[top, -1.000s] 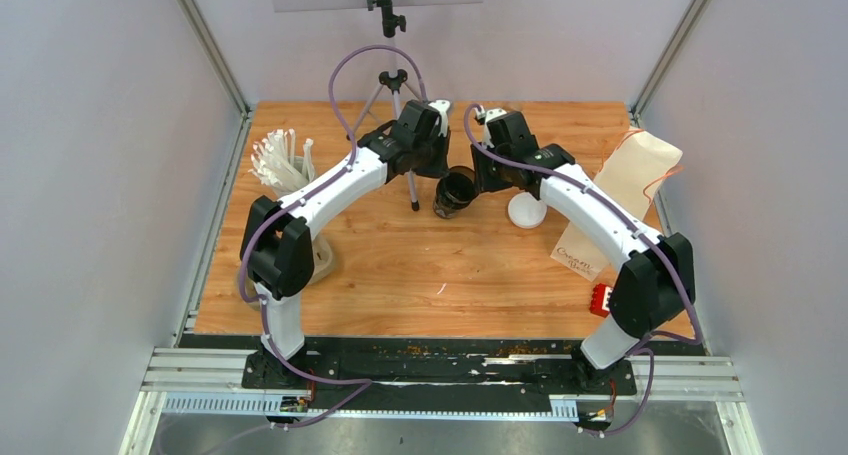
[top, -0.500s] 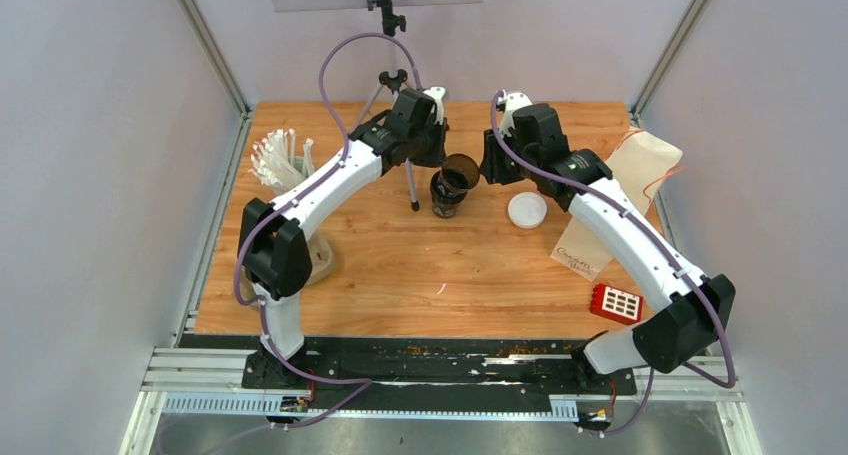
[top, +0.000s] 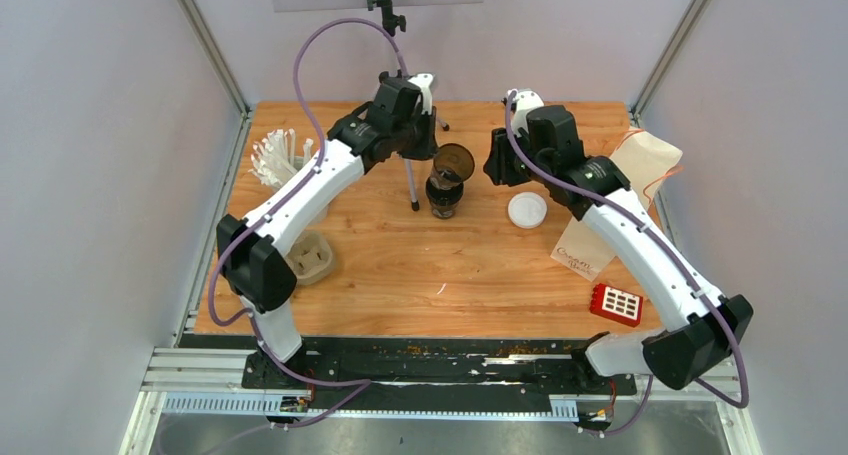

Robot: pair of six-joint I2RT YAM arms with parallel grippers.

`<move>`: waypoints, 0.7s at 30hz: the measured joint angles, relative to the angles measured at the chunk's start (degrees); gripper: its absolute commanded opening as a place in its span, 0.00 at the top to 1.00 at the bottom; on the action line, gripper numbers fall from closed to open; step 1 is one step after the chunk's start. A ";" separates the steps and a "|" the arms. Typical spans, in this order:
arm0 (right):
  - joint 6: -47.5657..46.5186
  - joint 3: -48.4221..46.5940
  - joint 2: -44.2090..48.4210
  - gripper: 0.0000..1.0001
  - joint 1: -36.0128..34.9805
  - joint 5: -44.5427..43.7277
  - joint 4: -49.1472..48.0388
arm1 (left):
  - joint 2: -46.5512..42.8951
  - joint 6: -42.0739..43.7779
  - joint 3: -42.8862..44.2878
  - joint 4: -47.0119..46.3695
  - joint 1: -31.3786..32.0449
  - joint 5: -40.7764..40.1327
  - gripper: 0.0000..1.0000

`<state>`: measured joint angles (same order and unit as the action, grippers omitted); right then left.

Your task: Pack the takeout coffee

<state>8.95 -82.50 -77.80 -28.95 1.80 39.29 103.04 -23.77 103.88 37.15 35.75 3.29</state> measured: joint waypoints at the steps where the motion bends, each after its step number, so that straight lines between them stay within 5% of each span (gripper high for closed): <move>1: 0.00 0.24 0.85 0.68 0.02 0.22 0.15 | -1.03 0.00 -0.13 0.50 0.00 -0.13 1.00; 9: -0.07 3.45 5.70 0.67 0.02 0.28 0.46 | -11.93 -0.33 -8.00 1.97 -0.07 2.08 1.00; 21: -1.36 10.51 6.25 0.67 0.04 -0.90 0.70 | -26.05 -4.39 -44.26 -7.04 2.21 8.31 1.00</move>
<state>7.60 -71.99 -71.55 -28.91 0.91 39.99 76.99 -28.16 59.61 30.11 37.95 11.60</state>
